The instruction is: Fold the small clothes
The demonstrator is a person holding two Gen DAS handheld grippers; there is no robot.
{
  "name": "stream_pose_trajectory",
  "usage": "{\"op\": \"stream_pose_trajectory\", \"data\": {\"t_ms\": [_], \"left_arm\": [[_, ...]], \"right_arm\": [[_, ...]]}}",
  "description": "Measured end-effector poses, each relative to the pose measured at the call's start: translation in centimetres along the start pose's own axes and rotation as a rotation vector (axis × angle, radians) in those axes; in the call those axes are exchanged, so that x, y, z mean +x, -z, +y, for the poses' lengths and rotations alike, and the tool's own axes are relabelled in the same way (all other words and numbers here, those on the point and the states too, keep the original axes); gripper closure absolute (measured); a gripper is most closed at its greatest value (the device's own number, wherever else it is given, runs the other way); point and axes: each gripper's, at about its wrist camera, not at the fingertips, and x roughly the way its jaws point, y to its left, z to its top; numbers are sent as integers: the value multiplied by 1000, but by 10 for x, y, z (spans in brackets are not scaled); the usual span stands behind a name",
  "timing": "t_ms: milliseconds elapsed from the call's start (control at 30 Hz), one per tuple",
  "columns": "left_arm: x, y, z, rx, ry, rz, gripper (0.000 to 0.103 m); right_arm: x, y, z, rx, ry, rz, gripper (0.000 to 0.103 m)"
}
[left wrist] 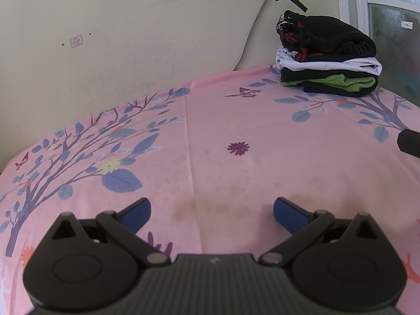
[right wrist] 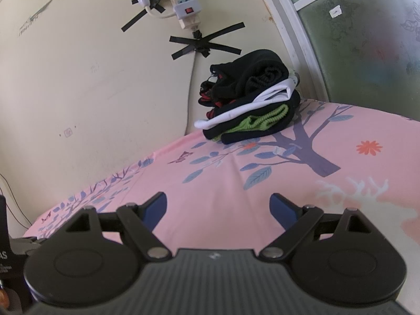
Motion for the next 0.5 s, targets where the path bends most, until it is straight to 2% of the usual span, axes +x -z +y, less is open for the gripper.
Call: {"op": "stream_pose_trajectory", "data": {"t_ms": [500], "left_arm": [[0,0,0,0,-2,-1,0]], "right_arm": [[-2,0,0,4,0,-3,17]]}}
